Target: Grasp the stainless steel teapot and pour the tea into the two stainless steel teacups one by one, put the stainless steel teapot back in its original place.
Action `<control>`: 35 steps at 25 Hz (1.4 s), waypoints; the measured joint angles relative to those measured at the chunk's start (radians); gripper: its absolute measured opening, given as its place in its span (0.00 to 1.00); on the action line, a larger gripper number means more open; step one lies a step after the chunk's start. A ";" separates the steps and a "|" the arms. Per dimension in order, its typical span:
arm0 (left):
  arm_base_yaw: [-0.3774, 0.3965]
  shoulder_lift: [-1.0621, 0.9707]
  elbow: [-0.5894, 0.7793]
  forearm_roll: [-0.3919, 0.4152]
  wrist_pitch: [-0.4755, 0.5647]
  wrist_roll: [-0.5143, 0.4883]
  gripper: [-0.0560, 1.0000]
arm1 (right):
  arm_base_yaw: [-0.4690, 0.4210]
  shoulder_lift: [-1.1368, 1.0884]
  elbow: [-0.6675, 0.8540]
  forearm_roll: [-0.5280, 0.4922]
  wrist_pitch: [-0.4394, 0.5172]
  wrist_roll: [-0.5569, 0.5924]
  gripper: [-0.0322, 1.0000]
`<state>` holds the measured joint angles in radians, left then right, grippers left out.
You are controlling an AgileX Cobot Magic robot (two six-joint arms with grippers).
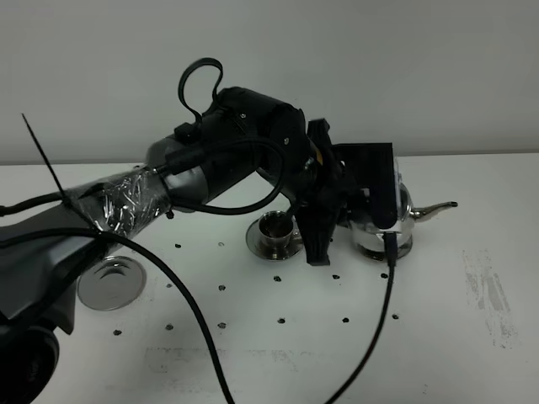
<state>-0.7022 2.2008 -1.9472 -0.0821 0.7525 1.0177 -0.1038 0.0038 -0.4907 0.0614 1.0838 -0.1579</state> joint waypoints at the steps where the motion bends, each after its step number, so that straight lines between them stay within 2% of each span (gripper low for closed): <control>1: -0.005 0.000 0.013 -0.009 0.012 -0.044 0.29 | 0.000 0.000 0.000 0.000 0.000 -0.001 0.41; 6: -0.023 0.026 0.022 -0.030 0.057 -0.214 0.29 | 0.000 0.000 0.000 0.000 0.000 -0.001 0.41; 13: -0.023 0.110 0.022 -0.061 0.068 -0.268 0.29 | 0.000 0.000 0.000 0.000 0.000 -0.001 0.41; 25: -0.023 0.141 0.001 -0.045 0.066 -0.311 0.29 | 0.000 0.000 0.000 0.000 0.000 -0.001 0.41; 27: -0.023 0.096 0.033 -0.012 0.064 -0.332 0.29 | 0.000 0.000 0.000 0.000 0.000 -0.001 0.41; 31: -0.001 -0.073 0.206 0.028 0.009 -0.370 0.29 | 0.000 0.000 0.000 0.000 0.000 -0.001 0.41; 35: 0.073 -0.239 0.381 0.054 -0.012 -0.512 0.29 | 0.000 0.000 0.000 0.000 0.000 -0.001 0.41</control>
<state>-0.6292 1.9616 -1.5658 -0.0280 0.7407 0.5052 -0.1038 0.0038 -0.4907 0.0614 1.0838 -0.1589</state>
